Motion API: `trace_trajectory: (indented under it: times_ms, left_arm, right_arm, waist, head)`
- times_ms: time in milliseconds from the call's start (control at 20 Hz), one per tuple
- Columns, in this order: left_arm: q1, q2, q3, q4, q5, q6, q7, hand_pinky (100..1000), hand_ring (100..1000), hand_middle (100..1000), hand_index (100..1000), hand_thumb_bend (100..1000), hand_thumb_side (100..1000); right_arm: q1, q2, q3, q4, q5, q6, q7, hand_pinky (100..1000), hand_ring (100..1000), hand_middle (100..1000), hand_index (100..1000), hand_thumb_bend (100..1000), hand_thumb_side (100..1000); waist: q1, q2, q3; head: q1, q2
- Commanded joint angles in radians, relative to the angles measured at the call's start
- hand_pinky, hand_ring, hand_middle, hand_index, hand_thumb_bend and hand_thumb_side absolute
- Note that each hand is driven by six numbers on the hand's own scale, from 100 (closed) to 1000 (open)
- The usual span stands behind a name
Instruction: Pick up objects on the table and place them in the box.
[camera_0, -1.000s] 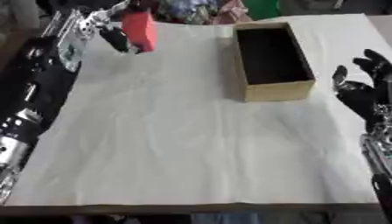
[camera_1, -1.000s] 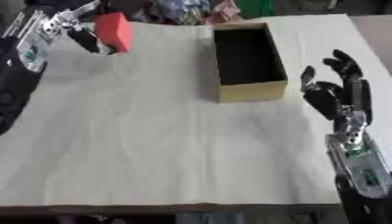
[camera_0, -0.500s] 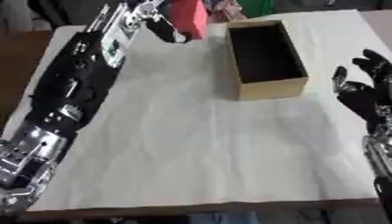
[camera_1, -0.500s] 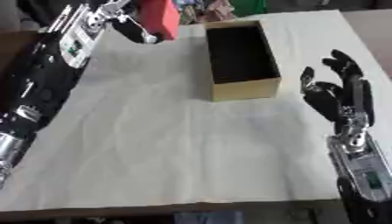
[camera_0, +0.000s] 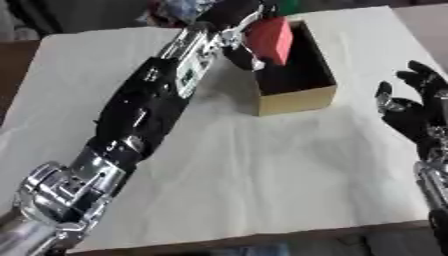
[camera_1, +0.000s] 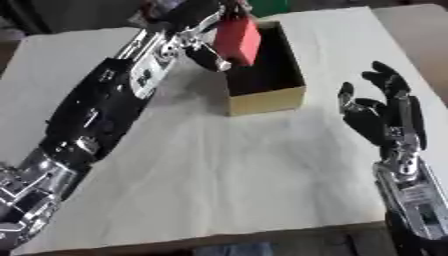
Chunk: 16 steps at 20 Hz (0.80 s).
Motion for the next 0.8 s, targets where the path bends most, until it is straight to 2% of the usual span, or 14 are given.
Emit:
trace_trajectory:
  times_ms: [50, 200, 250, 300, 400, 500, 550, 650, 800]
  left_arm:
    - [-0.012, -0.012, 0.003, 0.008, -0.009, -0.004, 0.027, 713, 674, 563, 781, 426, 100]
    - [-0.009, -0.018, 0.004, 0.019, -0.009, -0.006, 0.041, 713, 674, 563, 781, 426, 100]
    - [-0.007, -0.02, 0.001, 0.022, -0.009, -0.009, 0.041, 751, 761, 750, 860, 631, 100]
    - [-0.004, -0.023, -0.004, 0.025, -0.008, -0.016, 0.034, 766, 778, 779, 874, 665, 100]
    - [-0.001, -0.026, -0.006, 0.027, -0.002, -0.028, 0.015, 800, 825, 855, 910, 755, 206]
    - [0.001, -0.027, -0.007, 0.026, 0.01, -0.04, -0.006, 805, 830, 862, 915, 768, 225]
    - [0.001, -0.026, -0.007, 0.024, 0.015, -0.043, -0.014, 835, 858, 898, 939, 849, 321]
    - [0.001, -0.023, -0.01, 0.014, 0.035, -0.055, -0.028, 849, 870, 912, 951, 886, 352]
    - [0.003, -0.013, -0.013, -0.01, 0.069, -0.062, -0.039, 850, 870, 913, 950, 887, 346]
  right_arm:
    - [-0.02, -0.002, -0.002, -0.015, 0.006, -0.001, 0.005, 681, 948, 759, 898, 192, 100]
    - [-0.02, -0.001, -0.002, -0.015, 0.006, 0.0, 0.005, 681, 948, 759, 898, 192, 100]
    - [-0.021, -0.001, -0.002, -0.015, 0.006, 0.001, 0.005, 682, 948, 759, 898, 192, 100]
    - [-0.02, 0.0, -0.003, -0.016, 0.006, 0.001, 0.005, 682, 948, 759, 898, 192, 100]
    - [-0.02, 0.001, -0.003, -0.016, 0.006, 0.0, 0.005, 682, 948, 759, 898, 193, 100]
    - [-0.02, 0.001, -0.004, -0.015, 0.007, 0.0, 0.004, 681, 947, 759, 898, 193, 100]
    - [-0.02, 0.001, -0.004, -0.015, 0.007, 0.0, 0.004, 682, 948, 759, 898, 193, 100]
    - [-0.019, 0.002, -0.004, -0.015, 0.008, -0.001, 0.004, 682, 947, 759, 898, 194, 100]
    - [-0.017, 0.002, -0.006, -0.015, 0.009, -0.001, 0.003, 682, 947, 759, 898, 194, 100]
  waist:
    - [-0.009, -0.013, -0.005]
    - [-0.01, -0.012, -0.007]
    - [-0.01, -0.012, -0.009]
    - [-0.011, -0.013, -0.009]
    - [-0.01, -0.014, -0.008]
    - [-0.01, -0.014, -0.006]
    - [-0.01, -0.014, -0.005]
    - [-0.01, -0.015, -0.001]
    - [-0.011, -0.017, 0.003]
  head:
    - [0.005, -0.014]
    - [0.006, -0.014]
    - [0.006, -0.015]
    - [0.006, -0.016]
    - [0.006, -0.018]
    - [0.005, -0.018]
    - [0.005, -0.018]
    - [0.005, -0.018]
    - [0.005, -0.018]
